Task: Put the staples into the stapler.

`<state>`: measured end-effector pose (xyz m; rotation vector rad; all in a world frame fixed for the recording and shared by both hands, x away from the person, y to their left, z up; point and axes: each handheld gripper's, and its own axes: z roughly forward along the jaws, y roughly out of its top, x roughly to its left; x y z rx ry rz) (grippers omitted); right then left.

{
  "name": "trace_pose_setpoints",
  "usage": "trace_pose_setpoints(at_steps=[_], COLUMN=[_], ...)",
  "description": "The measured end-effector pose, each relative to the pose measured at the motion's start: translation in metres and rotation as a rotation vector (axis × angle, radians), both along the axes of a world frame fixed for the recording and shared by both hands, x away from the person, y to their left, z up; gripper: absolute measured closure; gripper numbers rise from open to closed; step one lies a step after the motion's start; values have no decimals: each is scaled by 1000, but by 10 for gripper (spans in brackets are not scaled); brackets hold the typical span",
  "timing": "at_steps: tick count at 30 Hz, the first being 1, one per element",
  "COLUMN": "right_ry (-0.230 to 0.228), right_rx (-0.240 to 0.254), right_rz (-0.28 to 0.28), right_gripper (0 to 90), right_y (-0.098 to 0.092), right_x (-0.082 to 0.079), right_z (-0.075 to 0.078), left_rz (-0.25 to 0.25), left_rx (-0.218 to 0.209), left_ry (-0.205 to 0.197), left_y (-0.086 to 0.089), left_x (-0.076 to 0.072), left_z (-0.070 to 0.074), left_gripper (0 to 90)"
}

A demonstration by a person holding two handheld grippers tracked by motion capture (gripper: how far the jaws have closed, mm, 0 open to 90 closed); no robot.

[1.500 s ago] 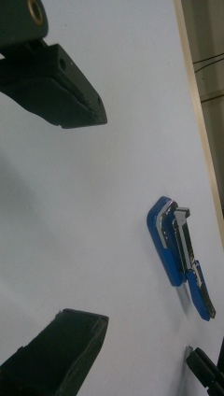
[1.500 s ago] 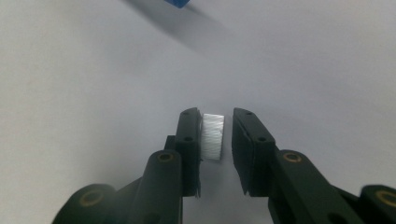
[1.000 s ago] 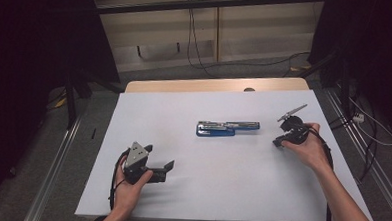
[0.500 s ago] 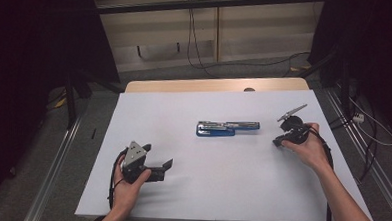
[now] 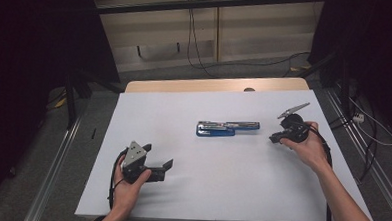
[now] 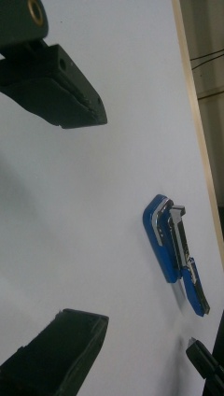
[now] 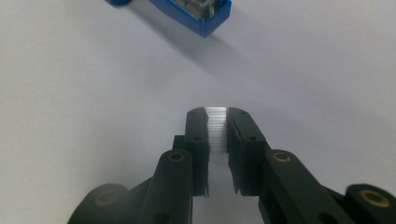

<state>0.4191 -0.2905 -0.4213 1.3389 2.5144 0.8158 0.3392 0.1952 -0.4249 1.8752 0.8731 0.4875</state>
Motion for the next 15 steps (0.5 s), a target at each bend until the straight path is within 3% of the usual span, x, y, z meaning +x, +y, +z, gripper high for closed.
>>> trace_pose_setpoints(at_steps=[8,15], right_ry=[-12,-44], right_rx=[17,74], right_rz=[17,39], right_gripper=[793,794], right_y=[8,13], right_x=[-1,-3], right_z=[2,8], left_rz=[-1,4], left_rx=[3,1], left_ry=[-1,3], left_y=[1,2], left_x=[0,0], left_z=[1,0], left_gripper=[49,49])
